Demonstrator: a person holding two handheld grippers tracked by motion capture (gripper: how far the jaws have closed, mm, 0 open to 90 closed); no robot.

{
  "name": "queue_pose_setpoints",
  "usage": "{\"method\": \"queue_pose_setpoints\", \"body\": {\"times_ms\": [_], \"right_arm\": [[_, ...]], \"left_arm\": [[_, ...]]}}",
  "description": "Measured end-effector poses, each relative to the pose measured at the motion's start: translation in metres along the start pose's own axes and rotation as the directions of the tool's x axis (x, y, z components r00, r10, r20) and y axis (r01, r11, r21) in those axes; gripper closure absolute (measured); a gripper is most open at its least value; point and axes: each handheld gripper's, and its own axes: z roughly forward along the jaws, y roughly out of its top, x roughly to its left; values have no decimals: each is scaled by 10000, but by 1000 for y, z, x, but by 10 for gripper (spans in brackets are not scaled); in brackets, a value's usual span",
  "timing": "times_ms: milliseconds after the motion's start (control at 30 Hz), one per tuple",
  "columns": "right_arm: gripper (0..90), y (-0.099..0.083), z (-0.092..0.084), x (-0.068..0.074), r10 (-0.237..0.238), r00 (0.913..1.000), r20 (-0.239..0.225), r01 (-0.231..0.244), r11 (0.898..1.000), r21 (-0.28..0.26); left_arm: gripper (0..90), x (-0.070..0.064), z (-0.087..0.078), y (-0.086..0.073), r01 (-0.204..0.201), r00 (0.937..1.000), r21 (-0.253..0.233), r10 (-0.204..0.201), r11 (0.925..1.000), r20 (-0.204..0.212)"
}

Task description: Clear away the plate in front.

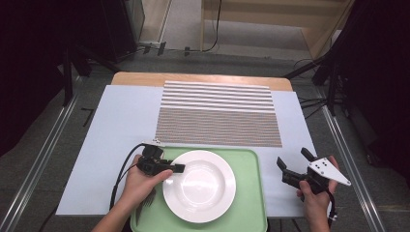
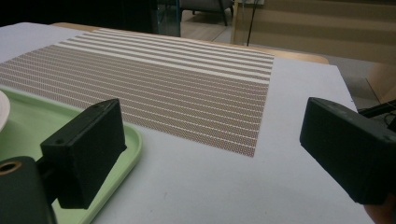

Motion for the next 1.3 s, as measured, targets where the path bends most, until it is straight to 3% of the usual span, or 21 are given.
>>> {"method": "queue_pose_setpoints", "body": {"times_ms": [200,367,467,533,567,733,800,1133,1267,1300], "right_arm": [[54,0,1,1,-41,10000,37,41,10000,47],[54,0,0,1,-54,10000,52,54,10000,53],[54,-1,1,1,-56,10000,43,55,10000,46],[54,-1,1,1,-80,10000,37,80,10000,53],[54,-1,1,1,-53,10000,43,53,10000,48],[54,-1,1,1,-51,10000,22,51,10000,74],[54,-1,1,1,-109,9999,26,109,9999,46],[54,-1,1,1,-23,10000,43,23,10000,94],[54,-1,1,1,-28,10000,48,27,9999,100],[54,-2,1,1,-50,10000,56,50,9999,109]], "left_arm": [[467,-6,-9,0,-762,9969,-688,746,9947,-257],[332,-7,-19,-1,-1456,9892,-1615,1464,9761,-70],[162,-6,-24,-3,-1671,9859,-1874,1656,9680,-239],[10,-6,-28,-6,-1964,9804,-2193,1951,9557,-280],[0,-6,-31,-8,-2232,9747,-2391,2145,9450,-625],[0,-4,-39,-16,-2627,9634,-2952,2330,9186,-1324],[0,-3,-41,-17,-2708,9596,-3026,2316,9138,-1596],[0,10,-58,-29,-2882,9502,-3285,2260,8995,-2147],[0,16,-64,-35,-2927,9452,-3268,2202,8986,-2411],[0,18,-66,-36,-2871,9465,-3313,2131,8988,-2422]]}}
